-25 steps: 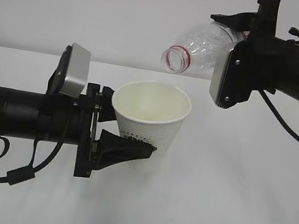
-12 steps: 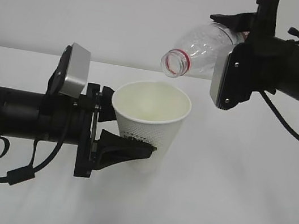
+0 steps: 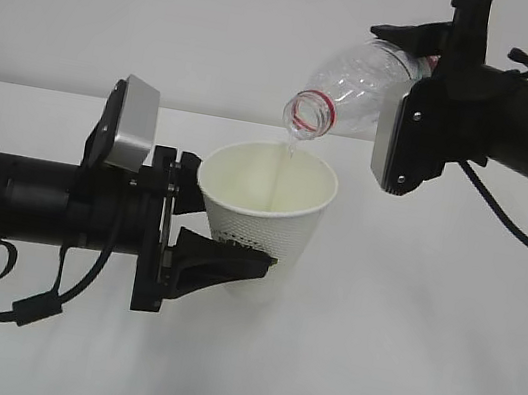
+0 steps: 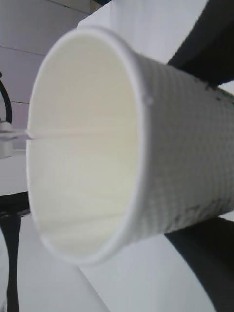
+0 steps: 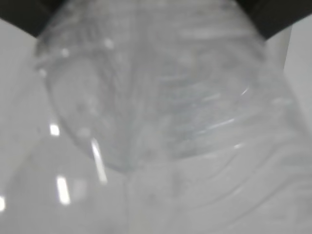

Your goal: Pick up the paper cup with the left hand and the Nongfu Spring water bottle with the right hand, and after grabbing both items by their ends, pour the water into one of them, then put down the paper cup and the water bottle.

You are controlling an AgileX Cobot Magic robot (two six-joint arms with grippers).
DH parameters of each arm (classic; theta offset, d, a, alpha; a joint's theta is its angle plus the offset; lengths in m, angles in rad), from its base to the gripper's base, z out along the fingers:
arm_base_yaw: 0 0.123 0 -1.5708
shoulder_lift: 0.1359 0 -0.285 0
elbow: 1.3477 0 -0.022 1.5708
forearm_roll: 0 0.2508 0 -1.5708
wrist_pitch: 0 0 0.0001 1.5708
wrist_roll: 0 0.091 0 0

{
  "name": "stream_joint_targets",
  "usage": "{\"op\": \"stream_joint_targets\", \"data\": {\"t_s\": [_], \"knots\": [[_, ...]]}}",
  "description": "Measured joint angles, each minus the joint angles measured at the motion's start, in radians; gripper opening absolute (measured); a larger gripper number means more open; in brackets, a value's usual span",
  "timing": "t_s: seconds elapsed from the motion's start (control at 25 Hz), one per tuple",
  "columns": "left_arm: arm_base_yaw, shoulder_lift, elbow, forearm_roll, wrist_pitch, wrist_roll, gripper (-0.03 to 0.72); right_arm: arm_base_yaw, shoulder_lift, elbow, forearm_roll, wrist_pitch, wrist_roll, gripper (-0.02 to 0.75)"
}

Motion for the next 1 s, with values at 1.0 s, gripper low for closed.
{"op": "stream_joint_targets", "data": {"t_s": [1.0], "knots": [[0.0,0.0,0.0,-0.001,0.0,0.04,0.533,0.0,0.0,0.0,0.002,0.0,-0.003,0.461]]}}
